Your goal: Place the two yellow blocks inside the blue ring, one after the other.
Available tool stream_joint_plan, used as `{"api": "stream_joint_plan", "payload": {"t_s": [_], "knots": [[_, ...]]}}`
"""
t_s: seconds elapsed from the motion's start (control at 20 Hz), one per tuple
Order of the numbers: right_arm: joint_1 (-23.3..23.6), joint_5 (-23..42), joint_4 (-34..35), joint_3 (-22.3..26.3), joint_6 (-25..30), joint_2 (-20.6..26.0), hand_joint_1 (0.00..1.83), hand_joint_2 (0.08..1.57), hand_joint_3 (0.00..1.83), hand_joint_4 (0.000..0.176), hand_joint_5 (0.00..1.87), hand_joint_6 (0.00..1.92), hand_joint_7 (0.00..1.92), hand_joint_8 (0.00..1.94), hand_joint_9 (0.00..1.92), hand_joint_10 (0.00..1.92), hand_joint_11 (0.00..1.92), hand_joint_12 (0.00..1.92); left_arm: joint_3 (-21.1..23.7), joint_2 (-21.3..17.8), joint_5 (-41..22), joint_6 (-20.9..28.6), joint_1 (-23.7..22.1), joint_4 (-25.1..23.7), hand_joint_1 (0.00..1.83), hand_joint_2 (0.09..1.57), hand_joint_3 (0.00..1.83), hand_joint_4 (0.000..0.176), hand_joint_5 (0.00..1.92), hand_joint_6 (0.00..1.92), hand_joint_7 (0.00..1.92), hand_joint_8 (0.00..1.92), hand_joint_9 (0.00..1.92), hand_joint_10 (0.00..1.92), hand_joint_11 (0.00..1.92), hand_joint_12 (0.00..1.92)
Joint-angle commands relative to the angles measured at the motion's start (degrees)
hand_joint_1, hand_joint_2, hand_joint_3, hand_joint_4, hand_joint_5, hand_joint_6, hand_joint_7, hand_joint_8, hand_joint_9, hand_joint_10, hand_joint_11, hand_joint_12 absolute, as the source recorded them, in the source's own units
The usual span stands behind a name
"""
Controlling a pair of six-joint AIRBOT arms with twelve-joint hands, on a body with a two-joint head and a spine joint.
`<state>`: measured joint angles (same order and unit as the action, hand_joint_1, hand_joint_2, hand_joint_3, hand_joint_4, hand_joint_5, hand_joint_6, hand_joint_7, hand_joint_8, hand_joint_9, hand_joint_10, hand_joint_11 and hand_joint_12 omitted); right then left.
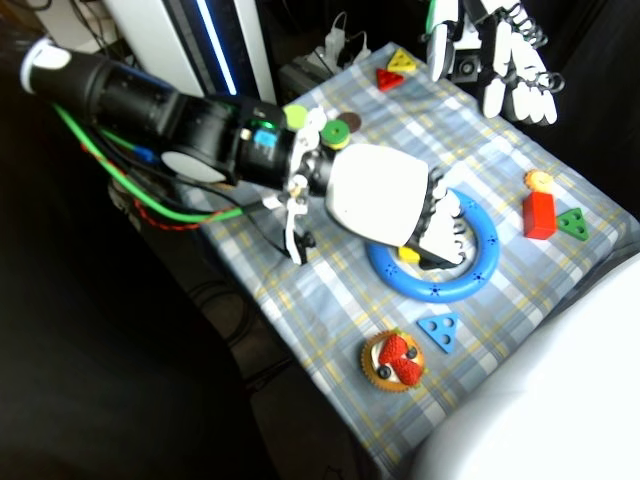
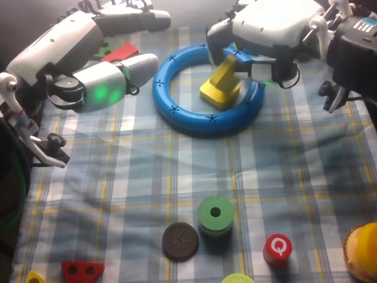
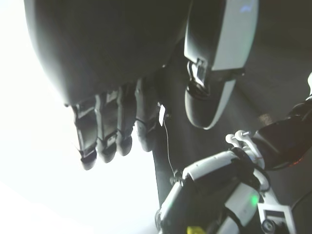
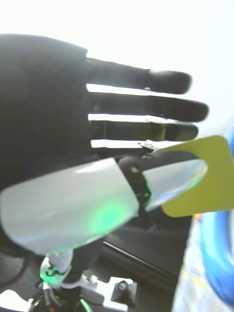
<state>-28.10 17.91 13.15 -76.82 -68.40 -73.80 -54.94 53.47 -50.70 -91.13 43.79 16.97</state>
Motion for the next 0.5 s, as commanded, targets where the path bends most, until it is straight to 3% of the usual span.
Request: {"api": "stream_joint_plan", "payload": {"t_s": [0.0, 0.1, 0.15, 0.2, 0.3, 0.35, 0.4, 0.45], "knots": [[0.8, 6.7, -0.2, 0.2, 0.0, 0.1, 0.86, 1.28, 0.00, 0.000, 0.32, 0.23, 0.44, 0.45, 0.31, 0.94, 0.02, 1.69, -0.2, 0.1, -7.1, 0.8, -0.3, -0.6, 0.61, 1.41, 0.00, 0.000, 0.54, 0.00, 0.30, 0.00, 0.19, 0.01, 0.00, 0.22], [0.8, 7.1, -0.2, 1.7, 0.0, 0.1, 0.73, 1.30, 0.00, 0.000, 0.19, 0.01, 0.34, 0.02, 0.29, 0.60, 0.00, 1.39, -0.2, -0.1, -7.3, 1.2, -0.1, -0.6, 0.59, 1.42, 0.00, 0.002, 0.52, 0.00, 0.29, 0.00, 0.19, 0.00, 0.00, 0.25], [0.8, 7.3, -0.2, 2.1, 0.0, 0.4, 0.73, 1.30, 0.00, 0.000, 0.19, 0.01, 0.34, 0.02, 0.29, 0.60, 0.00, 1.39, -0.2, -0.1, -7.3, 1.2, 0.0, -0.5, 0.59, 1.42, 0.00, 0.002, 0.52, 0.00, 0.29, 0.00, 0.19, 0.00, 0.00, 0.25], [0.8, 7.5, -0.2, 2.4, 0.0, 0.6, 0.59, 1.30, 0.00, 0.051, 0.03, 0.00, 0.11, 0.00, 0.06, 0.58, 0.00, 1.27, -0.2, -0.1, -7.4, 1.3, 0.0, -0.5, 0.66, 1.40, 0.00, 0.000, 0.52, 0.00, 0.30, 0.00, 0.19, 0.00, 0.00, 0.31], [0.8, 8.9, -0.2, 4.4, 0.0, 2.7, 0.59, 1.31, 0.00, 0.056, 0.01, 0.00, 0.08, 0.00, 0.01, 0.61, 0.00, 1.29, -0.1, -0.2, -7.6, 1.4, 0.1, -0.5, 0.69, 1.40, 0.00, 0.000, 0.51, 0.00, 0.29, 0.00, 0.19, 0.00, 0.00, 0.36], [0.8, 10.4, -0.2, 6.6, 0.0, 5.3, 0.55, 1.32, 0.00, 0.040, 0.00, 0.00, 0.07, 0.00, 0.00, 0.69, 0.00, 1.29, 0.0, -0.4, -7.9, 1.5, 0.3, -0.5, 0.70, 1.39, 0.00, 0.000, 0.49, 0.01, 0.28, 0.01, 0.20, 0.01, 0.00, 0.57], [0.7, 12.0, -0.3, 8.3, 0.0, 7.6, 0.55, 1.32, 0.00, 0.040, 0.00, 0.00, 0.07, 0.00, 0.00, 0.69, 0.00, 1.29, 0.2, -0.6, -8.3, 1.5, 0.5, -0.5, 0.70, 1.39, 0.00, 0.000, 0.49, 0.01, 0.28, 0.01, 0.20, 0.01, 0.00, 0.57], [0.2, 13.7, -0.7, 10.2, 0.0, 9.8, 0.45, 1.30, 0.00, 0.046, 0.00, 0.00, 0.01, 0.00, 0.00, 0.46, 0.00, 1.16, 0.5, -0.9, -8.8, 1.6, 0.8, -0.4, 0.71, 1.39, 0.00, 0.000, 0.45, 0.00, 0.25, 0.00, 0.19, 0.00, 0.00, 0.73]]}}
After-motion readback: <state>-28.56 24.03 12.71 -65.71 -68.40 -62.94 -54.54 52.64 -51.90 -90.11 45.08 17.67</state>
